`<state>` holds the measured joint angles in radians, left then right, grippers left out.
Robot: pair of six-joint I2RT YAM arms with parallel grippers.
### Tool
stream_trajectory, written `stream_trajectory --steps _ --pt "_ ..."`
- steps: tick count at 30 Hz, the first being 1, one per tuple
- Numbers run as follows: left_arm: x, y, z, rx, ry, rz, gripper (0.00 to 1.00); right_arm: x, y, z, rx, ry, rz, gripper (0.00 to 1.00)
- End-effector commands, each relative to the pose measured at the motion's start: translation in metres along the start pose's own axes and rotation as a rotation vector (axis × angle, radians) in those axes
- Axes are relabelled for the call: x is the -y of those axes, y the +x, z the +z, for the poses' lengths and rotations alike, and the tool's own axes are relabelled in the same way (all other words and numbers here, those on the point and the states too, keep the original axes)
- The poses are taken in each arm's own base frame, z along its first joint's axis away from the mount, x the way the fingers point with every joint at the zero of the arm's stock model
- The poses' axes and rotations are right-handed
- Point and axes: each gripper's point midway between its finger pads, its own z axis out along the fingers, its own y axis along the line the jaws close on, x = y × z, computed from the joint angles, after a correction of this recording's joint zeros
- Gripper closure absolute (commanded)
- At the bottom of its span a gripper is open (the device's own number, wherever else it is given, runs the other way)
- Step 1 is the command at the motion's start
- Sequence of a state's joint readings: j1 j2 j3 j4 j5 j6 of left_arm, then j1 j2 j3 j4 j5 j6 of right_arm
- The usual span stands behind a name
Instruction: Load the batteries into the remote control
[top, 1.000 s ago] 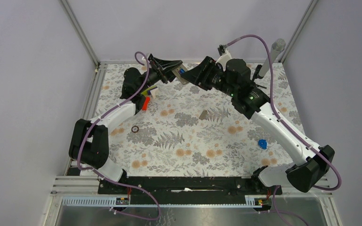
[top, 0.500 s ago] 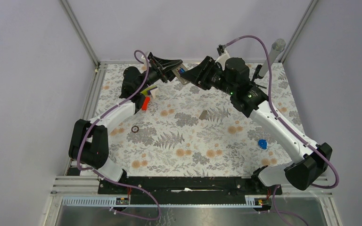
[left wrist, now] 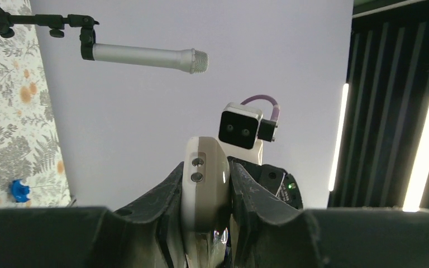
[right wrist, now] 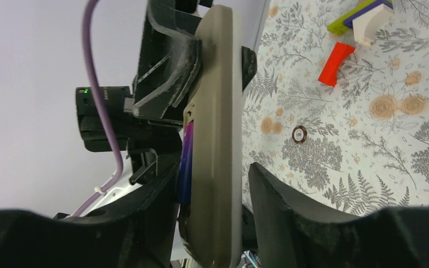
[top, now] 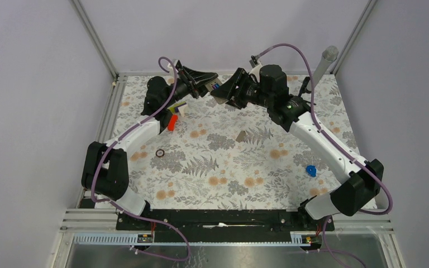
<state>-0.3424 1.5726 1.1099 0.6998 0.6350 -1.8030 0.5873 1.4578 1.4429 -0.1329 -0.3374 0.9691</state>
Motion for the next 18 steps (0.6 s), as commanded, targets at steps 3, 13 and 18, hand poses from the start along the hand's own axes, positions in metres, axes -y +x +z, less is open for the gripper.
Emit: stream_trajectory --steps 3,13,18 --pt "0.050 0.026 -0.003 -0.068 0.108 0.154 1.00 0.001 0.003 -0.001 -0.025 0.010 -0.028 0.38" --pt "0.035 0.016 -0.006 -0.035 0.044 0.206 1.00 -0.021 -0.008 -0.017 0.023 -0.095 -0.042 0.10" --pt "0.032 0.016 -0.010 -0.041 0.032 0.223 1.00 -0.016 -0.013 -0.016 0.030 -0.092 -0.008 0.19"
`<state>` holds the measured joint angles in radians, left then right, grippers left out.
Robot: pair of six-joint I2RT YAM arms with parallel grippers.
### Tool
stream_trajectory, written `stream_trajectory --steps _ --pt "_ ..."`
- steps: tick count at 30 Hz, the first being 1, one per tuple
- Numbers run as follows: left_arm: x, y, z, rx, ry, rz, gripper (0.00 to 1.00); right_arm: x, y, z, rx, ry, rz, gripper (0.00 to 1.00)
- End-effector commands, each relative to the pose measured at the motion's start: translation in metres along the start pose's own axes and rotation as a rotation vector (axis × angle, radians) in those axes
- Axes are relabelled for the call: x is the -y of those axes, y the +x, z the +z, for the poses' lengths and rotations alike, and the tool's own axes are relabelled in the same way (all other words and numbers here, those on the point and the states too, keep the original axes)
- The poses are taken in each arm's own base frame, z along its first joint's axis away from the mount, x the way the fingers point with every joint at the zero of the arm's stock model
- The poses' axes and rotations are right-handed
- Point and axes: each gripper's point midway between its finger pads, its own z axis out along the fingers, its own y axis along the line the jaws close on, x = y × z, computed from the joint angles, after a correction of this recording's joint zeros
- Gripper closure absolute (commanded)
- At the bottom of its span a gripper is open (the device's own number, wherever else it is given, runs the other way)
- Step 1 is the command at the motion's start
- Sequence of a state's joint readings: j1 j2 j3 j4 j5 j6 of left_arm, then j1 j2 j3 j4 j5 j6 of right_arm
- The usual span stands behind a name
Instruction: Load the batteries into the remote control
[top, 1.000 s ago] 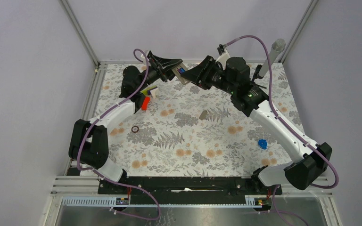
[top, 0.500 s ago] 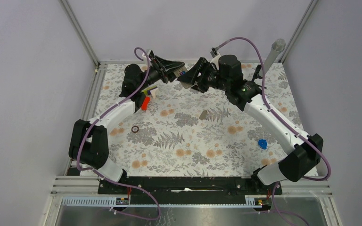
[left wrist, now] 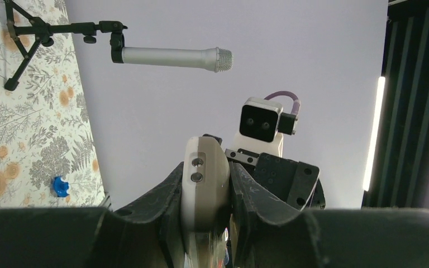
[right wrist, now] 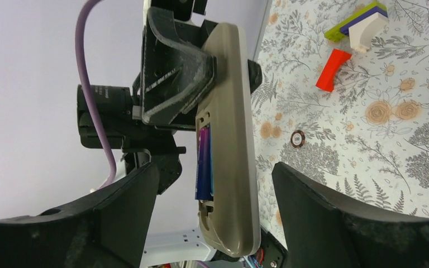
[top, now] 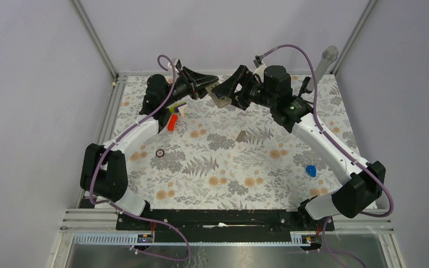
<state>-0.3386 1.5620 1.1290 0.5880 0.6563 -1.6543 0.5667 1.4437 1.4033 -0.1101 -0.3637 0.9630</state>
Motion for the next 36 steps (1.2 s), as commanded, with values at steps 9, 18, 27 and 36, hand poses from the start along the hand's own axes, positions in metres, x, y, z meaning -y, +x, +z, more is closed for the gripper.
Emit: stream_trajectory --steps 9,18,27,36 --pt "0.050 0.015 -0.014 -0.034 0.110 0.140 1.00 -0.010 -0.007 -0.002 -0.008 -0.066 0.033 0.44" --pt "0.055 0.017 -0.013 -0.041 0.120 0.153 1.00 0.010 0.000 0.008 -0.049 0.006 0.034 0.56" --pt "0.053 0.015 -0.012 -0.041 0.113 0.149 1.00 0.007 -0.006 0.007 -0.033 0.011 0.021 0.47" --pt "0.047 0.009 -0.012 -0.033 0.109 0.106 1.00 -0.026 -0.024 -0.018 0.046 -0.157 0.016 0.23"
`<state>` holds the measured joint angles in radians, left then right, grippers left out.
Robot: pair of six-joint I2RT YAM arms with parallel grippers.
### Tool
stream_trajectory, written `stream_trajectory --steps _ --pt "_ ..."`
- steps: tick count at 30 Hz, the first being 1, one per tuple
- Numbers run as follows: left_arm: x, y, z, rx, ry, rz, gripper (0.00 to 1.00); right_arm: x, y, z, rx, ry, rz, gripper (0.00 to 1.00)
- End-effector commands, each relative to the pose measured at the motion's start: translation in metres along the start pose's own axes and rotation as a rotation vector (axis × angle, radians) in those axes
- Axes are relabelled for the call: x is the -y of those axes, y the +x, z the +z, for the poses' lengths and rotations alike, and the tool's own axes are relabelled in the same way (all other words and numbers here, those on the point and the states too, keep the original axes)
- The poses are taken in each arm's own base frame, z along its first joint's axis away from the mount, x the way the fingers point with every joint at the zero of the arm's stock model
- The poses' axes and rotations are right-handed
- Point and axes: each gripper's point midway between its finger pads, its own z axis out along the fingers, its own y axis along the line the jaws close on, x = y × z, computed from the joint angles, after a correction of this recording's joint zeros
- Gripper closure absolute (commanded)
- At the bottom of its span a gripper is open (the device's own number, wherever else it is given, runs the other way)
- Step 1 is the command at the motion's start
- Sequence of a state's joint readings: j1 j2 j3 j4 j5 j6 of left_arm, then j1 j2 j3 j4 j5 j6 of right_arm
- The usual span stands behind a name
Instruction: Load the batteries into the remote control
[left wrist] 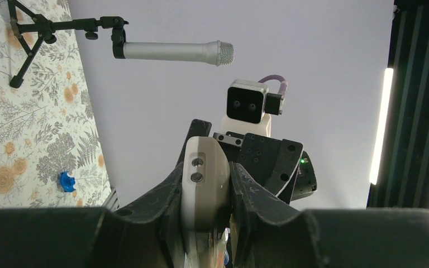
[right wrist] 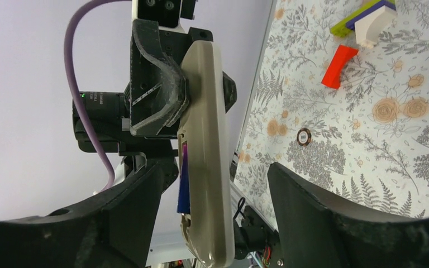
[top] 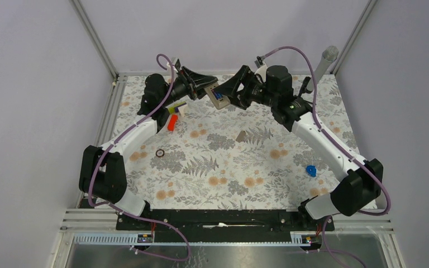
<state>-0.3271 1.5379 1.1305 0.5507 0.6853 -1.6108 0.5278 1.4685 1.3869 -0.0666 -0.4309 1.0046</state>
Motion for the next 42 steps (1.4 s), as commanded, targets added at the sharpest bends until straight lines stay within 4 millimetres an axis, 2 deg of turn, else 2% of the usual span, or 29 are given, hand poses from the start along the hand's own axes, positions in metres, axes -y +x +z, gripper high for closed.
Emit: stream_trajectory --steps 1,3,10,18,29,42 --pt "0.045 0.004 -0.006 -0.014 0.125 0.062 1.00 -0.037 -0.016 -0.024 0.069 -0.148 -0.041 0.23" --pt "0.046 0.003 -0.006 -0.014 0.138 0.045 1.00 -0.041 -0.016 -0.027 0.073 -0.168 -0.059 0.23" --pt "0.049 0.002 -0.006 -0.021 0.146 0.000 1.00 -0.048 -0.009 -0.034 0.063 -0.238 -0.140 0.37" --pt "0.045 -0.001 -0.005 -0.019 0.147 -0.038 1.00 -0.054 -0.003 -0.039 0.049 -0.295 -0.218 0.41" --pt "0.046 0.002 -0.006 -0.025 0.147 -0.030 1.00 -0.042 -0.005 -0.031 0.051 -0.247 -0.202 0.47" --pt "0.047 0.008 -0.003 -0.032 0.142 -0.039 1.00 -0.022 -0.002 -0.018 0.044 -0.162 -0.217 0.49"
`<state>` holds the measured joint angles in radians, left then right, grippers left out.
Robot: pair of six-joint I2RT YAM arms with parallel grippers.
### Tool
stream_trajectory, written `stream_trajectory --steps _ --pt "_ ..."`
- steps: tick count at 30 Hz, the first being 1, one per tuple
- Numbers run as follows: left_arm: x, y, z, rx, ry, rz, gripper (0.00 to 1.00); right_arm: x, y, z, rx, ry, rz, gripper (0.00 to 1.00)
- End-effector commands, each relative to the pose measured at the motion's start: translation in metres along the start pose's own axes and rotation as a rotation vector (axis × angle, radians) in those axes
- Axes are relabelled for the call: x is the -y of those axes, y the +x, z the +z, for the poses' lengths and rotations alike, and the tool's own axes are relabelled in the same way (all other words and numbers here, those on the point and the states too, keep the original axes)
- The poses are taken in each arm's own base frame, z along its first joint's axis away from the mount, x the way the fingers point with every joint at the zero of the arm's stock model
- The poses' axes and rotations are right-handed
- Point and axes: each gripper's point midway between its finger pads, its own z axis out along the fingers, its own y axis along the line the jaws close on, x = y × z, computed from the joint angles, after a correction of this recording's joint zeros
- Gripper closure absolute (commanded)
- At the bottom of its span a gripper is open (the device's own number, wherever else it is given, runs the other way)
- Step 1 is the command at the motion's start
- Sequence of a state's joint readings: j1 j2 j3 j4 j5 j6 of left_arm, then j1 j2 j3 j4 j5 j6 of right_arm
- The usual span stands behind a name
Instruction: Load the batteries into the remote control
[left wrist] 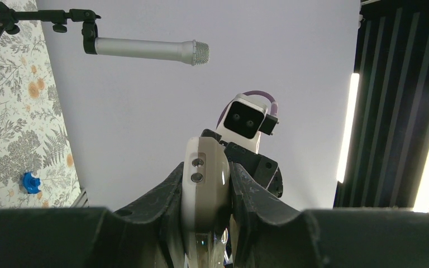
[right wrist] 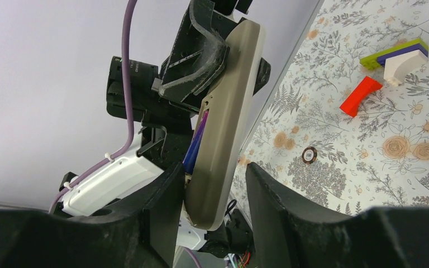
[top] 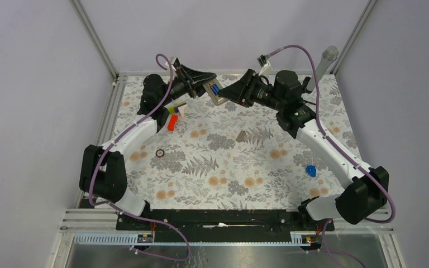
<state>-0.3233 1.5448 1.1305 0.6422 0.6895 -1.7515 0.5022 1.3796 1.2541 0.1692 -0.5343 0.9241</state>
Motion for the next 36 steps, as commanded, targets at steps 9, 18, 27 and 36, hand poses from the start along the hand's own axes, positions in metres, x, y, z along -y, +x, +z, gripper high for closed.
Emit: stream_trajectory --steps 9,18,27,36 --pt "0.025 0.017 0.002 -0.027 0.055 0.024 1.00 0.021 -0.001 0.010 0.021 0.126 -0.067 0.49" --pt "0.031 0.022 0.005 -0.036 0.068 0.027 1.00 0.055 0.010 0.014 0.000 0.264 -0.061 0.54" --pt "0.042 0.025 0.006 -0.050 0.100 0.035 1.00 0.081 0.028 0.022 -0.075 0.346 -0.059 0.59" --pt "0.026 0.009 -0.002 -0.015 0.028 0.274 1.00 0.039 0.003 0.011 -0.016 0.271 -0.058 0.44"
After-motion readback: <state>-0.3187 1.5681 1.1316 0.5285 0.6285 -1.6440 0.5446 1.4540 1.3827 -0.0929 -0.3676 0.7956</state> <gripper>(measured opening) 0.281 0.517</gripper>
